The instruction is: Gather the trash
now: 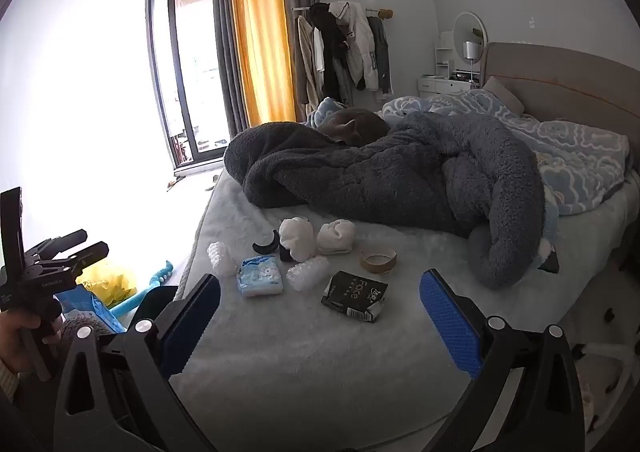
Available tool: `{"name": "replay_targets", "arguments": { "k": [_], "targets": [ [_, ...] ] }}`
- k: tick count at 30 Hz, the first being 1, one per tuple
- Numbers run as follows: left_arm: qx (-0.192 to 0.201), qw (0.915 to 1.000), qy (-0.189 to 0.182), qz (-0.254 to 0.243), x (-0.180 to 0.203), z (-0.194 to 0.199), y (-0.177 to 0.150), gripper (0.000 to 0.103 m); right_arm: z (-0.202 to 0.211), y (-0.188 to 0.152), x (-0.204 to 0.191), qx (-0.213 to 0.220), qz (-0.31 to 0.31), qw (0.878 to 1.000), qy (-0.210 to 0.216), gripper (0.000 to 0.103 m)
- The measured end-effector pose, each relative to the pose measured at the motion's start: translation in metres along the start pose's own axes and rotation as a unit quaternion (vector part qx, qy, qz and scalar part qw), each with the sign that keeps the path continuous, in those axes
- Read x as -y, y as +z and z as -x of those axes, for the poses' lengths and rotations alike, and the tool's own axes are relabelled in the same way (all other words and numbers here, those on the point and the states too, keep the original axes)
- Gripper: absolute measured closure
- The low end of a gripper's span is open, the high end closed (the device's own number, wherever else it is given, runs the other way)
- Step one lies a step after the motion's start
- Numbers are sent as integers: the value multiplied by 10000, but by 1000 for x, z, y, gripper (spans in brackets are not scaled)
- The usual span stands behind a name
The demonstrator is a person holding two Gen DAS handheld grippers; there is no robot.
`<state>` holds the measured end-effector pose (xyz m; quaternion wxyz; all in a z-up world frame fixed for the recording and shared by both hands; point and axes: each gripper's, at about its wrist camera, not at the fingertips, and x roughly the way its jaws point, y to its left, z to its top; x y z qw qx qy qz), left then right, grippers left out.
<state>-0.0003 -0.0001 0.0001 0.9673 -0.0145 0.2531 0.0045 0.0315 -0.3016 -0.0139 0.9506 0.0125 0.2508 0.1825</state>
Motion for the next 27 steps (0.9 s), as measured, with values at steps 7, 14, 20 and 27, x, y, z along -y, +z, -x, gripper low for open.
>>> {"name": "replay_targets", "arguments": {
  "k": [7, 14, 20, 27],
  "targets": [
    [-11, 10000, -2, 9, 3, 1, 0, 3, -2, 1, -2, 2, 17, 10000, 2, 2],
    [-22, 10000, -29, 46, -1, 0, 0, 3, 0, 0, 0, 40, -16, 10000, 21, 2],
    [-27, 10000, -26, 53, 0, 0, 0, 3, 0, 0, 0, 44, -18, 10000, 18, 2],
    [-29, 10000, -24, 48, 0, 0, 0, 3, 0, -1, -1, 41, -8, 10000, 16, 2]
  ]
}}
